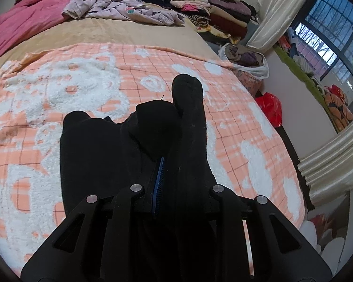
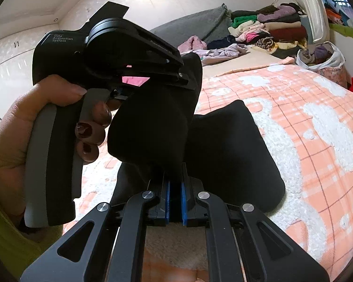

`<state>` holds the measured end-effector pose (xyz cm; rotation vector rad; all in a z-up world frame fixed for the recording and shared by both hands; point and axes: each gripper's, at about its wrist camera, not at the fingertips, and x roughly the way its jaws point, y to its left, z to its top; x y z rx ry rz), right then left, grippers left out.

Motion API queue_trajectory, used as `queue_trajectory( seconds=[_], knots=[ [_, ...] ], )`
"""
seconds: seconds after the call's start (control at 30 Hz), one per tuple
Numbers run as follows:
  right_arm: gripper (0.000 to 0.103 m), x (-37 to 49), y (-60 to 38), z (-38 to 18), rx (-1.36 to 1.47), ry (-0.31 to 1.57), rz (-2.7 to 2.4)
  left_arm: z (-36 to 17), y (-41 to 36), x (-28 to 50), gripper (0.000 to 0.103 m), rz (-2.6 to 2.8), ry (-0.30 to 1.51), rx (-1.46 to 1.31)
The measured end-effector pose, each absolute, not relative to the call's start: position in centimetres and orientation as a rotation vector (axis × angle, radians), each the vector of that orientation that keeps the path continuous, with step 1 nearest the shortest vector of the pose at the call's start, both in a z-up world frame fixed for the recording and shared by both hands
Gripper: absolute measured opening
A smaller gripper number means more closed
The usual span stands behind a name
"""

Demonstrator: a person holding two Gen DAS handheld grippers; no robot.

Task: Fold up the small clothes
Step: 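Grasp the lifted shirt end with the left tool beside the right tool, then fold the shirt end over with both tools and open them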

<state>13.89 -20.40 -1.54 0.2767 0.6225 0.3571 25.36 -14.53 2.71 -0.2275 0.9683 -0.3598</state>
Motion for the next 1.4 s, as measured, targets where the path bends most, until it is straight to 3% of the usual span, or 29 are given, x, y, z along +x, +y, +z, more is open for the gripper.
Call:
queue_trajectory(
  seconds=[1.4],
  knots=[
    [0.009, 15.7, -22.4, -4.4, 0.328, 0.726, 0.302, -1.6, -18.9, 27.0, 0.026, -0.371, 1.068, -0.142]
  ],
)
